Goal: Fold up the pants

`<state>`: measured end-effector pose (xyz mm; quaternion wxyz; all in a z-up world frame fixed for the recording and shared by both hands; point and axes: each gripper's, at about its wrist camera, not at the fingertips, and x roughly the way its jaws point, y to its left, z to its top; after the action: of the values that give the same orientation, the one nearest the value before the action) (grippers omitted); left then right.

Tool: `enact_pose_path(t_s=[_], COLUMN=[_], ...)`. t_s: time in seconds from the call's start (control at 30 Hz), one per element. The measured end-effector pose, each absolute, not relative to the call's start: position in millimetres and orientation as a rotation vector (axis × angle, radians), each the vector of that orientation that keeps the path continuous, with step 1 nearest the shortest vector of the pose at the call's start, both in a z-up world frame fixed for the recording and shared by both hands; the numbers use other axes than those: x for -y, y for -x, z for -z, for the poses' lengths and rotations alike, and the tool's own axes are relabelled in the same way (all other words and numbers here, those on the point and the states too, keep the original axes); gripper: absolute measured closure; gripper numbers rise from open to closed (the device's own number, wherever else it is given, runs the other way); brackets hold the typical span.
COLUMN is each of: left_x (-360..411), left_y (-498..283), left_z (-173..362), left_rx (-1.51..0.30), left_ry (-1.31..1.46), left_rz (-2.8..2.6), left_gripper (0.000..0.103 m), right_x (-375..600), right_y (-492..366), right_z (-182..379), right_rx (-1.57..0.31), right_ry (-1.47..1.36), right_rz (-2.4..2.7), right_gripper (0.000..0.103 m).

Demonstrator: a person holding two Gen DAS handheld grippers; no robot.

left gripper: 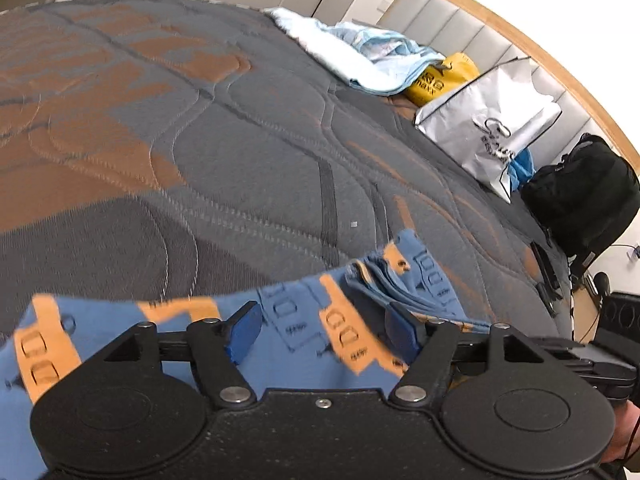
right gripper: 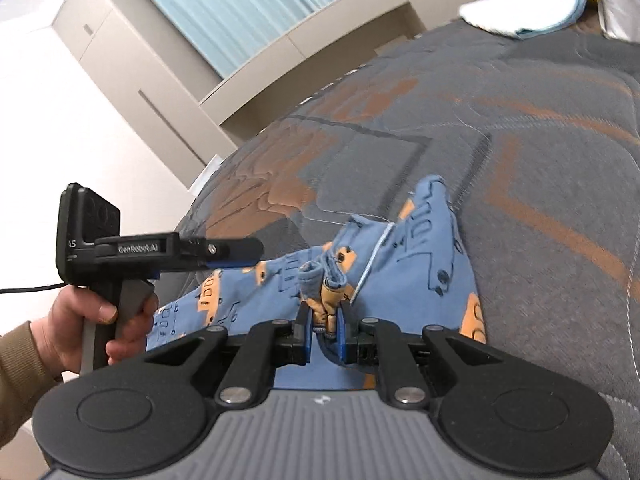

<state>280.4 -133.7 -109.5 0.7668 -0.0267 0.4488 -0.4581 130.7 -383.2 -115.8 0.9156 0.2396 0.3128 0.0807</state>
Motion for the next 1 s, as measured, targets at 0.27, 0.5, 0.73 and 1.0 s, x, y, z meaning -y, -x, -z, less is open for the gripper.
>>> enact_pose_path(t_s=[0.27, 0.5, 0.73, 1.0], left_x=[151.1, 173.1, 196.5, 216.1], left_y=[-276.0, -276.2, -279.6, -278.7], left_z=[132.6, 133.3, 145.6, 144.4], left_rx=[-1.13, -1.17, -1.24, -1.213], left_ry=[0.241, 0.321, 0.352, 0.246], left_rz=[1.06, 1.076, 1.038, 1.016], left_gripper=[0.022, 0.022, 0.023, 0.069], right_x=[359.9, 358.7, 359.8, 360.0], right_y=[-136.0, -118.2, -110.8, -109.6], right_z=[128.7, 112.5, 111.6, 118.3], right_rx=[-0.718, -0.625, -0.618, -0.641], right_ry=[-0.288, -0.276, -0.277, -0.296], right_rz=[-0.159, -0.151, -0.158, -0.151], right_gripper=[0.089, 0.089, 0.089, 0.088])
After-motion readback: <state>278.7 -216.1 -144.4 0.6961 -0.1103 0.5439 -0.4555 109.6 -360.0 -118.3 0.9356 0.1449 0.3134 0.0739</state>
